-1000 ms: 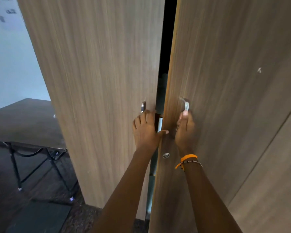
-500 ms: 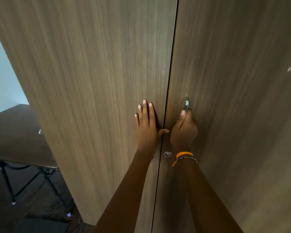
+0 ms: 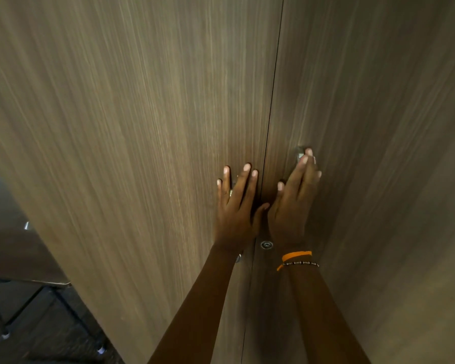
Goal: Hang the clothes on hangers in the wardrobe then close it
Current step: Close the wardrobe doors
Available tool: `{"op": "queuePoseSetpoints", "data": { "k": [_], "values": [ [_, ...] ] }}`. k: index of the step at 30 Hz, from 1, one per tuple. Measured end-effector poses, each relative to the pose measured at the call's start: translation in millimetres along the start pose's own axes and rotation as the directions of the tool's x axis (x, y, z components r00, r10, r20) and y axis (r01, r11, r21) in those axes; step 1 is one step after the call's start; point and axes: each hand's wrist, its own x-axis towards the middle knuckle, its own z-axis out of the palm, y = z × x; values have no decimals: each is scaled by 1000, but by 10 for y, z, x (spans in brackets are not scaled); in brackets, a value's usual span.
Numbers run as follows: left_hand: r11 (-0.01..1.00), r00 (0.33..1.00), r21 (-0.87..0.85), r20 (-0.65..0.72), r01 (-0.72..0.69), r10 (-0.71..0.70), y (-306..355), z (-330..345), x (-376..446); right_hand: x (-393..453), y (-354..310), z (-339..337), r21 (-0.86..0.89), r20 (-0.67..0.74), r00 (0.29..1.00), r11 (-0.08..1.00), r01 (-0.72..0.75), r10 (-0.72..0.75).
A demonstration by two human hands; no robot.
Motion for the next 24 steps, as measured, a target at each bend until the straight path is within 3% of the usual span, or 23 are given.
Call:
{"op": "queuePoseSetpoints", "data": {
  "k": [6,13,19,24],
  "values": [
    [1000,997,-11,-69,-26,25,-13,70,-10,8,60,2,-3,45,996,997,82,-82],
    [999,998,-49,-65,-8,5,10,19,2,32,54,-7,-29,35,996,996,79,-78],
    [997,997,-67,77,33,-28,47,-160,21,74,43,-173,-57,154,984,993,104,-94],
    [995,950,-49,303,90,-71,126,-496,74,116,-63,-384,-114,346,938,991,69,-25]
  ]
}}
